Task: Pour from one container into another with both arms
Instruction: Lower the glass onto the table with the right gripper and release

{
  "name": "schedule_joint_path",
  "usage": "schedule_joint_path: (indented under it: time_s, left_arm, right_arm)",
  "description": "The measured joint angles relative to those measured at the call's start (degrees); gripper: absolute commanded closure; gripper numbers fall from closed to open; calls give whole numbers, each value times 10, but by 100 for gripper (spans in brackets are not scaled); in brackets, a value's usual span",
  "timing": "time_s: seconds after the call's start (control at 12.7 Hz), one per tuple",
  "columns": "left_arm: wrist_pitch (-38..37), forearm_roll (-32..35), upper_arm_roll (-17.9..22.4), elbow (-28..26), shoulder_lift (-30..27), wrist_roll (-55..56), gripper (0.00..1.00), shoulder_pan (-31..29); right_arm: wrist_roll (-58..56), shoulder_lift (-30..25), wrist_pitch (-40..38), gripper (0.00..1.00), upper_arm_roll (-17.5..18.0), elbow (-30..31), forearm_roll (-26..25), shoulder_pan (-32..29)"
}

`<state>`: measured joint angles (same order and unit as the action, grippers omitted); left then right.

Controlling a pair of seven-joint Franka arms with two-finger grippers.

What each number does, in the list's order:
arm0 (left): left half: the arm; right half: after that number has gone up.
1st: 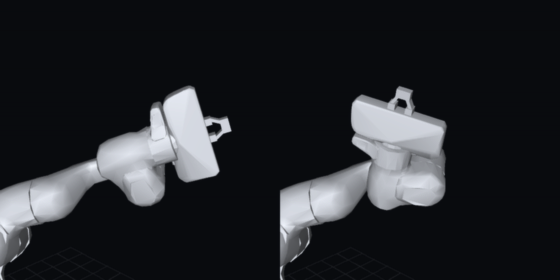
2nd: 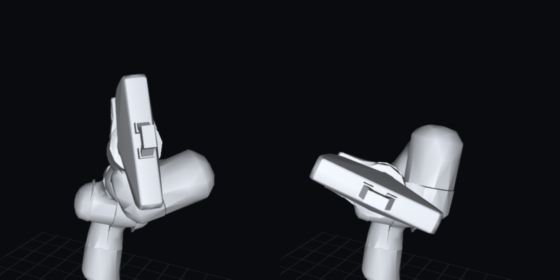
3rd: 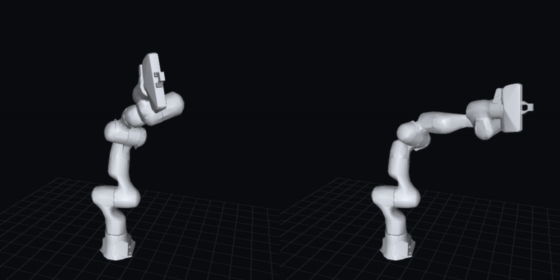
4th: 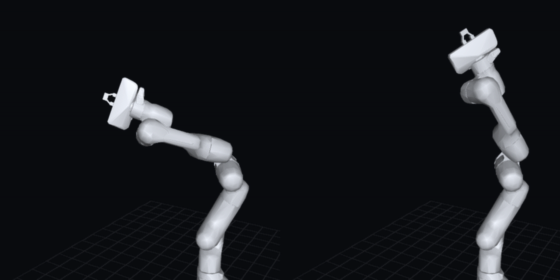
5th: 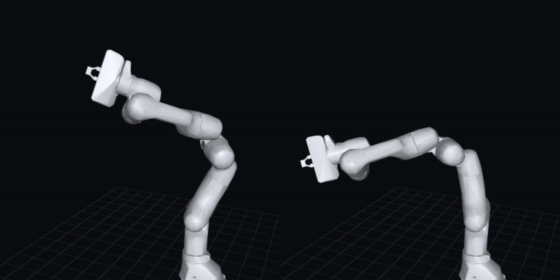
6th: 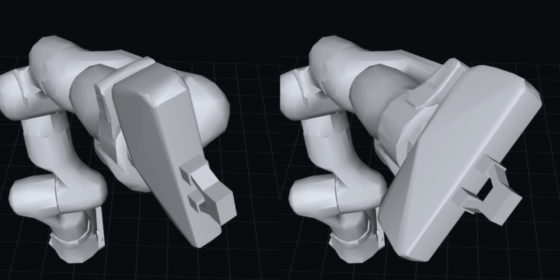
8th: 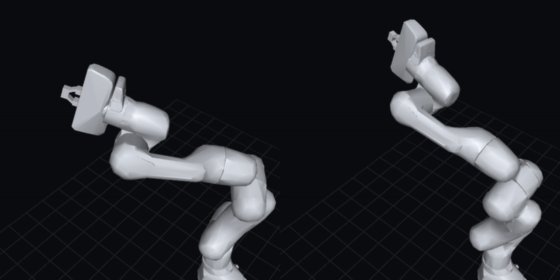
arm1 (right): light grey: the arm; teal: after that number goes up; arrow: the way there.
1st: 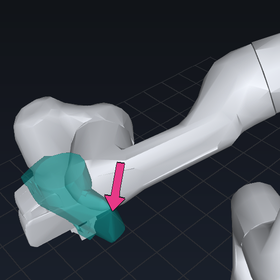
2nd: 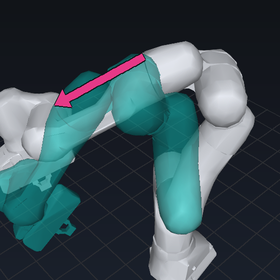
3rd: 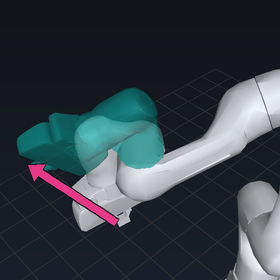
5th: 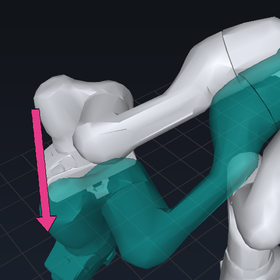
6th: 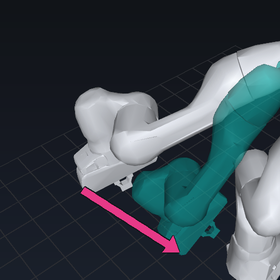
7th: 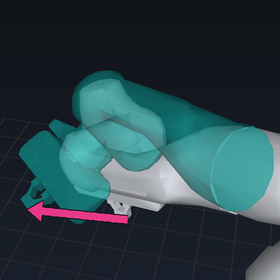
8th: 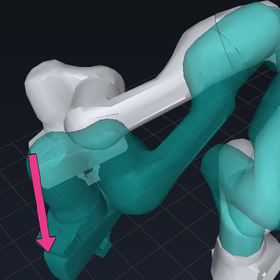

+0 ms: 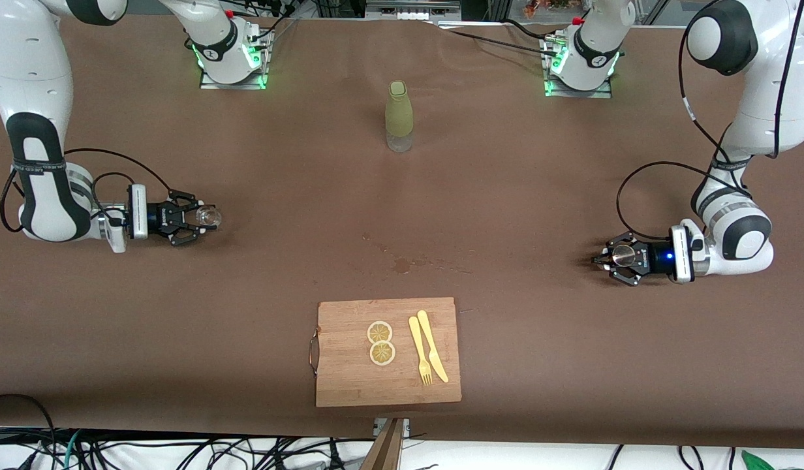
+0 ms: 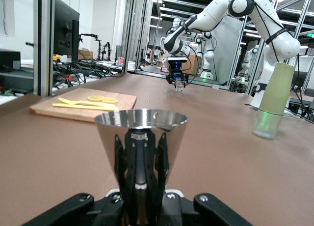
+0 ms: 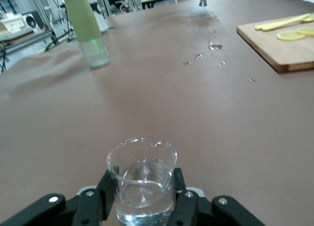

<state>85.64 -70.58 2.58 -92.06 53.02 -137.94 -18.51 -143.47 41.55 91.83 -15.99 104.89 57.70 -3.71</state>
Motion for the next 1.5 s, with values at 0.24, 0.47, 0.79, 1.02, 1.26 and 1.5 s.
schedule_joint_path:
  time_s: [0.24,0.47,0.79,1.02,1.26,1.5]
  left_arm:
    - [-5,1,11,-5,16,-12,100,-6]
    - [-10,4,17,-11,20,-15,100,-8]
    - [-10,4,20,-15,21,-34,100,-10]
    - [-10,4,21,-21,21,-40,67,-10]
    - [-11,4,21,-21,21,-42,63,-10]
    - [-12,4,21,-21,21,-46,0,-10]
  right_arm:
    - [0,12,22,88,0,-17,0,-6]
    - [-1,28,29,86,0,-28,0,-9]
    - [-1,33,26,0,0,-34,0,-9]
    - [-1,40,30,0,-3,-38,-2,-9]
    - [0,40,31,0,-17,-43,-20,-10]
    - [27,30,31,0,-43,-55,-63,-12]
